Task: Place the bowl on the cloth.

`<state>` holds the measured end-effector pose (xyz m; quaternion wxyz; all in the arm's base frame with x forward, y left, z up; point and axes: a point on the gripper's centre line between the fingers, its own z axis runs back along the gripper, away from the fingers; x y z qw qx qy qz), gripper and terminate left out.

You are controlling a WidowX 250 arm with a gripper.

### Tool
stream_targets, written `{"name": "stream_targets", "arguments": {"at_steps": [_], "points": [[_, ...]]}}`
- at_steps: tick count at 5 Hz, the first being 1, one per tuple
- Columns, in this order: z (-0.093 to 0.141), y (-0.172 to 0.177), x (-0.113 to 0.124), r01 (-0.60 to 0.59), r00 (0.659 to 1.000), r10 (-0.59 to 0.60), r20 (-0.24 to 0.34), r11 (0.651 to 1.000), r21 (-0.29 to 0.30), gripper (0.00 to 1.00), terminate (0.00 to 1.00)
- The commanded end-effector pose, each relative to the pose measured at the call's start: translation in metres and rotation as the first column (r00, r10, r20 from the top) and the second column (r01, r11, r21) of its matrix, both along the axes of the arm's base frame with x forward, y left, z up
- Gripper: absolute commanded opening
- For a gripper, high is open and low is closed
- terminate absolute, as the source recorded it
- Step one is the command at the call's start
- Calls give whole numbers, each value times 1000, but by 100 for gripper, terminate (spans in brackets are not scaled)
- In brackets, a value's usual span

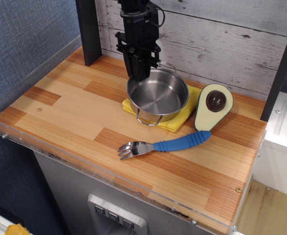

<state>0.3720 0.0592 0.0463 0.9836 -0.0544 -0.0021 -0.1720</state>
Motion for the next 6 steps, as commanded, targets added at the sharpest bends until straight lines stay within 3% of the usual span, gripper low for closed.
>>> {"name": "stream_targets", "arguments": {"at_steps": [1,3,5,6], "points": [[32,0,-8,-27,993,26,116,1000,10,100,0],[101,-11,-24,-68,984,53,168,994,90,100,0],[132,-42,-56,-175,983,164,78,972,156,100,0],[137,-46,-64,-206,978,195,78,964,170,100,0]]}}
